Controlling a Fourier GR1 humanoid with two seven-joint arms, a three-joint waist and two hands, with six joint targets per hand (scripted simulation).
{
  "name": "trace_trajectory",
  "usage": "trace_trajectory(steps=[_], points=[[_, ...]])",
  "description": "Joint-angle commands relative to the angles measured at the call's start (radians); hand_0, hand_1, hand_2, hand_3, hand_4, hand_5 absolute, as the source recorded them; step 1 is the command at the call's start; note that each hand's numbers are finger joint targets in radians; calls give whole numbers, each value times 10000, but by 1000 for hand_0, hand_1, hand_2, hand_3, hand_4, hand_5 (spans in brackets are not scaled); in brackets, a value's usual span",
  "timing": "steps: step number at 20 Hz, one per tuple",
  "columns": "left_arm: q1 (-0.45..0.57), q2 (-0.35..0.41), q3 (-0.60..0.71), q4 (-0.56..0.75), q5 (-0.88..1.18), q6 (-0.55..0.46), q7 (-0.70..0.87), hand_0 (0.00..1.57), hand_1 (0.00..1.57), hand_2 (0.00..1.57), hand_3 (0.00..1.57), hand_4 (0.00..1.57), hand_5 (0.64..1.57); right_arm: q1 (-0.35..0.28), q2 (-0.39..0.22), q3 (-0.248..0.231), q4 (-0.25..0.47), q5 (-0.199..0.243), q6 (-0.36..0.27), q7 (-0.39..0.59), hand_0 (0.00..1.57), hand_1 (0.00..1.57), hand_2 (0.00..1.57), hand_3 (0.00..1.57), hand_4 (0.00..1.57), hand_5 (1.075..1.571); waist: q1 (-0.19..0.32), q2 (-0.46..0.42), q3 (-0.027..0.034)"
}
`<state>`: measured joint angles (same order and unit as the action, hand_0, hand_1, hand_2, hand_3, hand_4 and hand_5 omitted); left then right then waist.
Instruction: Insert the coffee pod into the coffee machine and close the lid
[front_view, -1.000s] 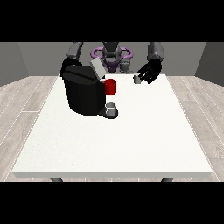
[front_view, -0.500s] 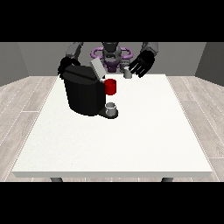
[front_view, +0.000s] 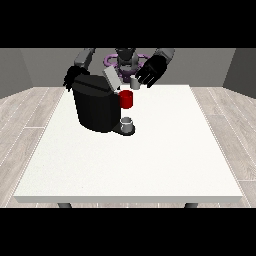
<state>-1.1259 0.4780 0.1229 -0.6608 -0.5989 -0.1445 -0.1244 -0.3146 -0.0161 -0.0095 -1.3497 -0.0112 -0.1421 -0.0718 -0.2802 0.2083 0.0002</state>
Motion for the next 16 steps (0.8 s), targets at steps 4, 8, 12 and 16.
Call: trace_trajectory(steps=[4, 8, 12, 16], points=[[-234, -150, 3, 64, -216, 395, -93, 1265, 1265, 1297, 1236, 485, 1571, -221, -31, -110, -73, 77, -142, -290, 0, 0, 0, 0, 520, 1571, -120, 558, -1], [-696, 28, 42, 295, -200, -235, 293, 1314, 1314, 1328, 1230, 493, 1571, -332, -112, -112, -173, 77, -142, 150, 0, 0, 0, 0, 526, 1571, -215, 392, 1], [-416, -89, 73, 416, -258, 14, 164, 1326, 1326, 1335, 1233, 503, 1571, -238, -266, -302, -457, -197, -3, 413, 0, 0, 0, 0, 480, 1571, -387, 378, 0], [-470, -710, -201, 223, -375, 66, 267, 1260, 1260, 1298, 1208, 511, 1571, -371, -212, -485, -79, -254, -128, 368, 0, 0, 0, 0, 530, 1571, -72, 297, 2]])
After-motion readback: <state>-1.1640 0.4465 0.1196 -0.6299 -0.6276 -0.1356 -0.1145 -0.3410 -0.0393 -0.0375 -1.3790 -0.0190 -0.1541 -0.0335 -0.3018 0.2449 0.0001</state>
